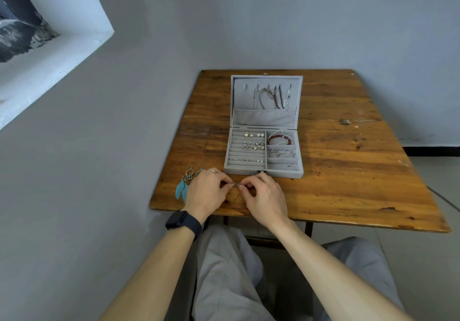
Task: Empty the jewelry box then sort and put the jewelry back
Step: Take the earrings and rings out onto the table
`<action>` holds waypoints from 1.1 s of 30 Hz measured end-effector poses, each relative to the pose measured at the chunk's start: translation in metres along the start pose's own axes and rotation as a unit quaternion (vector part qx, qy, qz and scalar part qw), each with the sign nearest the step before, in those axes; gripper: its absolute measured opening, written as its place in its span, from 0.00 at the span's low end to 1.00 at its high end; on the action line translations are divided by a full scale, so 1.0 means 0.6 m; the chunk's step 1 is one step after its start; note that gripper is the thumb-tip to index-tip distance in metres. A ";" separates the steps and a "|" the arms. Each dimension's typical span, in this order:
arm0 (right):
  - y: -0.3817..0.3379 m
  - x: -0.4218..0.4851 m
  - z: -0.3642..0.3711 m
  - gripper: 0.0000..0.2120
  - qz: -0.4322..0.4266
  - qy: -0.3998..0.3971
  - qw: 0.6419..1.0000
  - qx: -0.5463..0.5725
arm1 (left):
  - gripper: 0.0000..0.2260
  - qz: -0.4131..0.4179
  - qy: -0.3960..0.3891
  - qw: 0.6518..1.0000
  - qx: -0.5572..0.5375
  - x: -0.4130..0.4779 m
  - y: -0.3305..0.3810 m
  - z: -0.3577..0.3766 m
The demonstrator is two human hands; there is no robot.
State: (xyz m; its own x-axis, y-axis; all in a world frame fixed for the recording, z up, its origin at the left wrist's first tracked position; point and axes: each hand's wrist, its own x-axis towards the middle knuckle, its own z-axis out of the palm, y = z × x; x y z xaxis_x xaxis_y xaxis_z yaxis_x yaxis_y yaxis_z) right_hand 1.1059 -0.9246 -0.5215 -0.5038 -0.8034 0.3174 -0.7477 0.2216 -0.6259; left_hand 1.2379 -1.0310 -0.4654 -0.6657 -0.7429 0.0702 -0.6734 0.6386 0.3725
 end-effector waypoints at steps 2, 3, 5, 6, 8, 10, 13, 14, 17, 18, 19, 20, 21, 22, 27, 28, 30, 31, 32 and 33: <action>0.000 0.000 -0.001 0.06 0.000 0.001 1.000 0.005 | 0.10 0.000 0.002 1.000 0.001 0.000 0.001 0.000; -0.001 0.000 -0.002 0.07 0.001 0.001 1.000 0.007 | 0.10 0.000 0.003 1.000 0.001 0.000 0.001 0.000; -0.001 0.000 -0.002 0.08 0.003 0.001 1.000 0.010 | 0.10 0.000 0.003 1.000 0.002 0.000 0.001 -0.001; -0.002 -0.001 -0.003 0.08 0.003 0.001 1.000 0.012 | 0.10 0.001 0.003 1.000 0.002 0.000 0.001 -0.001; -0.002 -0.002 -0.004 0.09 0.001 -0.001 1.000 0.014 | 0.10 0.003 0.001 1.000 0.000 -0.001 0.002 -0.001; -0.002 -0.002 -0.006 0.10 0.000 -0.001 1.000 0.016 | 0.10 0.004 -0.004 1.000 -0.004 -0.002 0.002 -0.002; -0.001 -0.002 -0.006 0.11 0.000 -0.003 1.000 0.022 | 0.11 0.005 -0.011 1.000 0.000 -0.002 -0.001 -0.003; -0.001 -0.003 -0.006 0.11 0.000 -0.004 1.000 0.024 | 0.11 0.005 -0.012 1.000 0.001 -0.001 -0.001 -0.003; 0.001 -0.003 -0.007 0.12 0.002 -0.008 1.000 0.027 | 0.11 0.003 -0.021 1.000 0.004 0.000 -0.001 -0.007; 0.000 -0.002 -0.008 0.12 0.002 -0.008 1.000 0.027 | 0.11 0.003 -0.024 1.000 0.006 0.000 -0.001 -0.007; -0.001 -0.002 -0.009 0.12 0.002 -0.008 1.000 0.026 | 0.11 0.004 -0.027 1.000 0.007 0.001 -0.001 -0.008; -0.001 -0.002 -0.010 0.12 0.002 -0.007 1.000 0.026 | 0.11 0.005 -0.028 1.000 0.008 0.001 -0.001 -0.010; -0.002 -0.002 -0.012 0.12 0.001 -0.008 1.000 0.027 | 0.11 0.007 -0.028 1.000 0.009 0.001 0.000 -0.011; -0.002 -0.003 -0.014 0.12 0.001 -0.010 1.000 0.029 | 0.11 0.009 -0.030 0.999 0.010 0.001 0.000 -0.012; -0.003 -0.004 -0.028 0.14 0.000 -0.039 0.998 0.047 | 0.11 0.019 -0.032 0.999 0.005 -0.001 -0.002 -0.020; -0.004 -0.005 -0.034 0.14 -0.001 -0.052 0.997 0.061 | 0.11 0.023 -0.028 0.999 0.001 0.000 -0.003 -0.023; -0.002 -0.006 -0.051 0.14 -0.009 -0.078 0.993 0.089 | 0.11 0.027 -0.021 0.999 -0.007 0.004 -0.005 -0.030; -0.001 -0.005 -0.061 0.14 -0.017 -0.083 0.992 0.097 | 0.11 0.029 -0.015 0.999 -0.011 0.008 -0.006 -0.035; 0.000 -0.002 -0.072 0.13 -0.025 -0.085 0.991 0.102 | 0.11 0.032 -0.008 0.999 -0.016 0.013 -0.007 -0.038; 0.001 0.003 -0.084 0.12 -0.031 -0.083 0.991 0.104 | 0.11 0.036 0.000 0.999 -0.021 0.020 -0.007 -0.041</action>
State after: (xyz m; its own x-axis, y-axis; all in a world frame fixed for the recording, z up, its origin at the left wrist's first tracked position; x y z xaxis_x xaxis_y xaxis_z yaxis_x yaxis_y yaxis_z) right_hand 1.0830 -0.8983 -0.4854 -0.3685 -0.8956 0.2493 -0.6614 0.0641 -0.7473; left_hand 1.2406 -1.0478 -0.4432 -0.7115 -0.6959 0.0976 -0.6101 0.6807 0.4056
